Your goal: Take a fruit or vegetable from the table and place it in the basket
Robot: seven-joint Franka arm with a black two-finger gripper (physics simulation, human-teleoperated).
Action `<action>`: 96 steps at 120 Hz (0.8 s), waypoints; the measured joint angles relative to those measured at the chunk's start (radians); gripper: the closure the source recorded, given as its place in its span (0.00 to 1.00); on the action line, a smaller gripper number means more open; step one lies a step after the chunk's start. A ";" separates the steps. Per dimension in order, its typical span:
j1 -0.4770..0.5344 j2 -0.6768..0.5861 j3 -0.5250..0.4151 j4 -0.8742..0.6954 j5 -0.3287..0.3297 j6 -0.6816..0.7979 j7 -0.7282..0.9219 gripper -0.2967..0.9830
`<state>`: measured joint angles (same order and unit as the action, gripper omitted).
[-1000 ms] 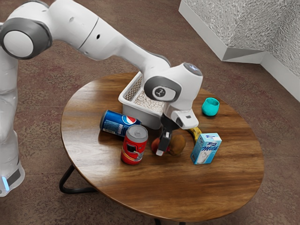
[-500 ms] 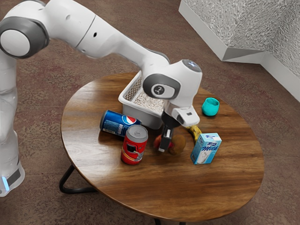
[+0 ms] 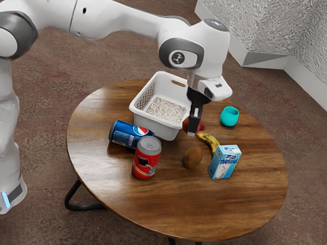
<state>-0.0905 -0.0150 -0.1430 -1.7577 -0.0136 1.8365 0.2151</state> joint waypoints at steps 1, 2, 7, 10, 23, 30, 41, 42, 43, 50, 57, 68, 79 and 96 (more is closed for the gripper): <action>-0.005 -0.002 0.005 0.001 0.000 -0.003 0.000 0.49; -0.011 -0.004 0.011 0.001 0.000 -0.007 0.001 0.49; -0.048 -0.013 0.049 0.002 0.001 -0.023 0.004 0.49; -0.069 -0.017 0.074 0.003 0.001 -0.031 0.008 0.49; -0.103 -0.029 0.168 0.004 0.002 -0.056 0.026 0.50; -0.073 -0.032 0.208 0.004 0.003 -0.065 0.039 0.50; 0.022 -0.032 0.250 0.004 0.003 -0.073 0.059 0.50; 0.032 -0.032 0.251 0.004 0.003 -0.073 0.061 0.50; 0.041 -0.032 0.253 0.004 0.003 -0.073 0.063 0.50; 0.102 -0.029 0.253 0.003 0.004 -0.071 0.074 0.49; 0.150 -0.024 0.233 0.003 0.009 -0.062 0.084 0.50; 0.152 -0.022 0.212 0.002 0.014 -0.050 0.096 0.49; 0.090 -0.023 0.209 -0.001 0.013 -0.043 0.105 0.39; -0.018 -0.023 0.210 -0.004 0.010 -0.037 0.116 0.29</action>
<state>-0.1089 -0.0379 0.0668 -1.7612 -0.0037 1.7996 0.3308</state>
